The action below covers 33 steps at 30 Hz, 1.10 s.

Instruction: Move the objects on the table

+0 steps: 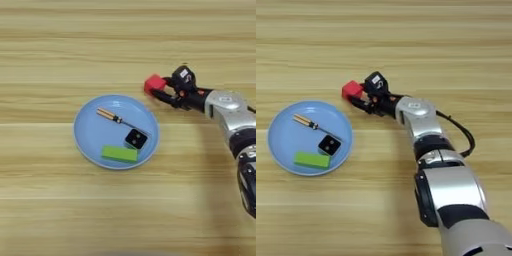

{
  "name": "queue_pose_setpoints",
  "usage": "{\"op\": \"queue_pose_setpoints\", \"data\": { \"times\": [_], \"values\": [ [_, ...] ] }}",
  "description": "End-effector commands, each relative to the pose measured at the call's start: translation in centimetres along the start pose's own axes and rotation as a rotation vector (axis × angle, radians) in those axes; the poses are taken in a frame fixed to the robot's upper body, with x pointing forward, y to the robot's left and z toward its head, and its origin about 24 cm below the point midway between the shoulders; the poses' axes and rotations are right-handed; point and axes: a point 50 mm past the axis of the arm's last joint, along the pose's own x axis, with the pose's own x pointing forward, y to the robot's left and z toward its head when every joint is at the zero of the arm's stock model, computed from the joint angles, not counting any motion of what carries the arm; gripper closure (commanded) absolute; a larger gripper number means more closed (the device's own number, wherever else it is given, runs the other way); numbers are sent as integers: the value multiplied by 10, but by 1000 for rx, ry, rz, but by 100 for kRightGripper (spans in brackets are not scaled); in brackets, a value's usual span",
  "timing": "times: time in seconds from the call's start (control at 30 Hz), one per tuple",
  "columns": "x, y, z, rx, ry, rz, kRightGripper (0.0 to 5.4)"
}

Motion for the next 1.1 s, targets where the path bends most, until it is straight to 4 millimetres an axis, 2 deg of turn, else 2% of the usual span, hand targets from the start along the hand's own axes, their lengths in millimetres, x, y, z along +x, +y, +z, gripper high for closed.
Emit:
{"op": "queue_pose_setpoints", "data": {
  "times": [0.03, 0.97, 1.0, 1.1],
  "values": [
    [1, -23, 47, -125, -98, -78, 301],
    [5, -18, 32, -130, -33, -86, 302],
    [5, -18, 33, -130, -34, -85, 265],
    [5, -18, 35, -136, -46, -87, 237]
  ]
}}
